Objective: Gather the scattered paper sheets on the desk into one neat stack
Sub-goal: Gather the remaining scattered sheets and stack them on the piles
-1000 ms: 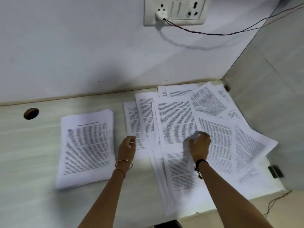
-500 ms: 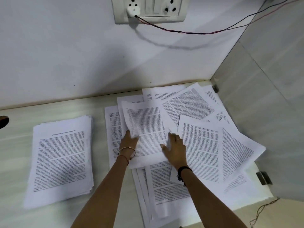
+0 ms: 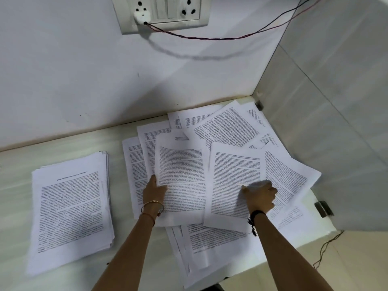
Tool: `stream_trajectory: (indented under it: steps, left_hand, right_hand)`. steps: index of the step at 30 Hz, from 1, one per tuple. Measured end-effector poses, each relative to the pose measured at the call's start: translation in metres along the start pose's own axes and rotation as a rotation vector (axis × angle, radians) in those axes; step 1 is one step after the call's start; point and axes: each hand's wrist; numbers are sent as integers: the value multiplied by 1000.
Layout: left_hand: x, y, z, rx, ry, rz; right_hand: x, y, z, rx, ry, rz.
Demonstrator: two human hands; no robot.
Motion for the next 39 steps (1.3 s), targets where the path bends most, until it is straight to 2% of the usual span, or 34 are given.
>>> stream_trajectory:
  steps: [3,7,10,14,18,21,24,26,29,31,35,37,39]
  left_hand:
    - [-14,-11,-2,32,12,23]
    - [-21,-22,-6,18,22,78]
    - [-26,-23,-8,-98,5,67]
    - [-29,-18,-15,-119,-106,-126]
    - [-30,-11,-20,-112,-64,-204]
    - [-35,-6,-24,-111,-47,-259]
    - [-38,0,-31,-106,-24,-207]
    - [-39,-2,-34,-49,-24,-166]
    - [-44,-14,-34,60,-7,-143]
    - [-46,-26,-33,117,5,-118]
    - [-46,-43,-34,163,-6,-83]
    - [-47,-49,-35,168,-18,-104]
    - [-51,-53,-35,138,-18,-135]
  right_hand:
    - [2,-2,5,-64,18,2]
    - [3,0,3,-192,-209,168]
    - [-5,3,-7,-305,-302,257]
    - [-18,18,-37,-436,-491,215]
    - [-33,39,-72,-468,-624,166]
    - [-37,47,-93,-385,-576,205]
    - [-34,49,-101,-305,-518,188]
    - [-32,48,-98,-337,-540,180]
    - [-37,42,-82,-238,-597,203]
    - [-39,44,-69,-195,-672,120]
    - [-49,48,-47,-188,-869,-244]
    - [-57,45,-39,-231,-893,-397]
    - [-64,37,-36,-253,-867,-411]
Point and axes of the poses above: each hand's wrist, its own z-axis towards the middle knuckle, its own y-axis out of the palm, x = y × z, and after that the axes turned 2 degrees about x, right-handed
